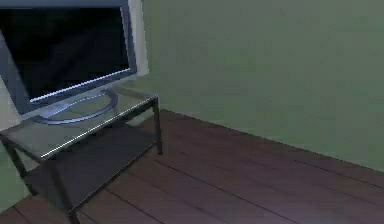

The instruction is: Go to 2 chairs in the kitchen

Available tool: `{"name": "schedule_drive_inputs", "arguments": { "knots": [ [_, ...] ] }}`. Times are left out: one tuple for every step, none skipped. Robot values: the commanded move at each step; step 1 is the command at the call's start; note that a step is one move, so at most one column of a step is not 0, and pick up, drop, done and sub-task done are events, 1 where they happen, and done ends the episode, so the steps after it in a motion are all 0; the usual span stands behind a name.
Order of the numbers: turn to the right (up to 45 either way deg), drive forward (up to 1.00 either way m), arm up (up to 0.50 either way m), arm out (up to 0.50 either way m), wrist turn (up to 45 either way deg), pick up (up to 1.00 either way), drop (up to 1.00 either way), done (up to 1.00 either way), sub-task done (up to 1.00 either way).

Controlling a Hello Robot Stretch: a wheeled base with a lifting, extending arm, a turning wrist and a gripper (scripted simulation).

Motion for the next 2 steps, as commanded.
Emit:
{"name": "schedule_drive_inputs", "arguments": {
  "knots": [
    [45.0,0.00,0.00,0.00,0.0,0.00,0.00,0.00,0.00],
    [45.0,0.00,0.00,0.00,0.0,0.00,0.00,0.00,0.00]
  ]
}}
